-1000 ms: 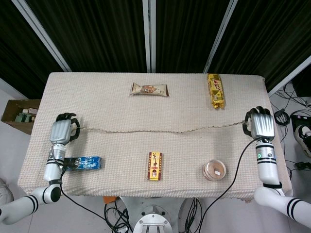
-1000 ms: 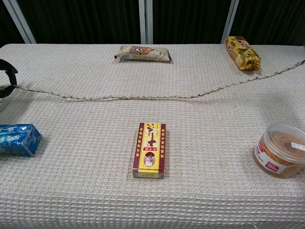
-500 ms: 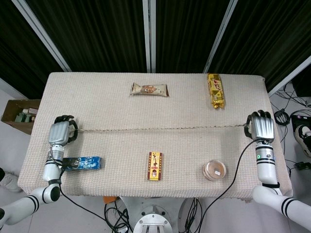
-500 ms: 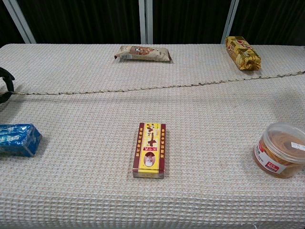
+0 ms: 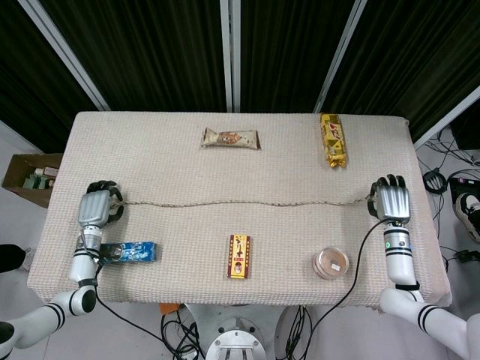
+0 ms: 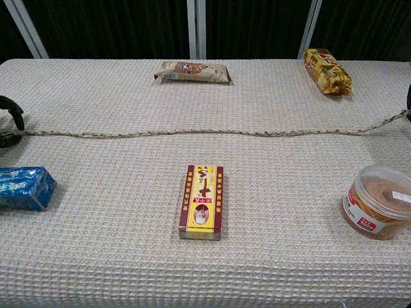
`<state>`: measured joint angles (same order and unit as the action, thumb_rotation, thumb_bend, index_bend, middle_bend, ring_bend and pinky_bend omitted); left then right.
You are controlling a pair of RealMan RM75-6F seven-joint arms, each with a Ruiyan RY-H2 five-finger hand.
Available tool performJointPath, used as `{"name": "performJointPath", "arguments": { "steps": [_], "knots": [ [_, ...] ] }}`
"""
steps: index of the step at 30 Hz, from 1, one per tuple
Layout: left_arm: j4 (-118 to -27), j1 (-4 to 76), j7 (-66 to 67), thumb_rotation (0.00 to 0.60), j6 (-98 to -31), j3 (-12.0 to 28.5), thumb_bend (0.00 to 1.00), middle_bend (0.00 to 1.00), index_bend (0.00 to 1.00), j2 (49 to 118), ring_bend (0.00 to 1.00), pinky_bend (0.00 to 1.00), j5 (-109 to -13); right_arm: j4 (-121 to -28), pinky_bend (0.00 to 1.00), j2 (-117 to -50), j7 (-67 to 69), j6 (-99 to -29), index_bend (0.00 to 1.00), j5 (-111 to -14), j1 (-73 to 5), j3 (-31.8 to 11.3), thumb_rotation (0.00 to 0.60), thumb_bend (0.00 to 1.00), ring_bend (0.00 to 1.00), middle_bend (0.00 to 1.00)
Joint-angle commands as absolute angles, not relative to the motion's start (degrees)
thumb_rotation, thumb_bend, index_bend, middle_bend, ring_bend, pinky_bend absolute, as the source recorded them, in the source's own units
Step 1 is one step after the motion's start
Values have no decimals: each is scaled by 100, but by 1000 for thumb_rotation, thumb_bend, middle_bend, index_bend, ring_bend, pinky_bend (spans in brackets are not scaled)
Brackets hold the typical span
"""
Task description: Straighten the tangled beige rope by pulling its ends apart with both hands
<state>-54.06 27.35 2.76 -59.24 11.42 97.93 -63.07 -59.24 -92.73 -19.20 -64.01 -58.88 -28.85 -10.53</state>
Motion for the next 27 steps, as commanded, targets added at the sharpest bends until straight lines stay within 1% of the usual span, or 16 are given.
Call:
{"name": "performJointPath", "arguments": {
  "steps": [1,3,4,6,10,14,17,20,23,27],
  "knots": [
    [-5458,2691,288,600,-6021,1160,259,202,388,9781,117,118,-6343,-5927,142,-9279,-1910,-6461,360,-5961,-2837,-1048,600,245,84,265],
    [-5517,2654,290,600,-6117,1169,216,197,352,9747,117,118,-6381,-6000,132,-9221,-1918,-6544,293,-6012,-2796,-1060,600,197,67,244],
    [-5559,2630,287,600,-6186,1177,199,195,335,9720,117,117,-6406,-6060,128,-9173,-1922,-6597,261,-6036,-2769,-1069,600,184,60,234],
    [-5707,2553,268,600,-6406,1196,183,194,317,9614,117,116,-6489,-6289,124,-9001,-1918,-6771,229,-6100,-2681,-1101,600,176,54,222],
    [-6196,2282,241,600,-7067,1251,176,194,309,9205,117,114,-6688,-7003,123,-8451,-1853,-7237,226,-6280,-2410,-1147,600,182,54,221],
    [-6963,1840,156,600,-7681,1265,175,194,309,8507,118,114,-6809,-8081,123,-7458,-1553,-7449,226,-6613,-2032,-988,600,203,54,213],
    [-7580,1497,43,600,-7876,1052,175,194,309,7855,118,112,-7014,-8695,123,-6793,-1232,-7595,226,-6899,-1732,-809,600,210,54,205],
    [-8138,1110,109,600,-8186,835,176,194,309,7337,117,111,-7126,-9070,123,-6399,-920,-7940,226,-7121,-1389,-686,600,214,54,203],
    [-8570,722,74,600,-8580,618,176,194,309,7013,118,111,-7291,-9280,123,-6209,-652,-8352,226,-7292,-1041,-588,600,215,54,204],
    [-8942,294,169,600,-9048,321,176,194,309,6781,118,111,-7561,-9442,123,-6092,-330,-8725,226,-7602,-671,-390,600,216,54,204]
  ]
}}
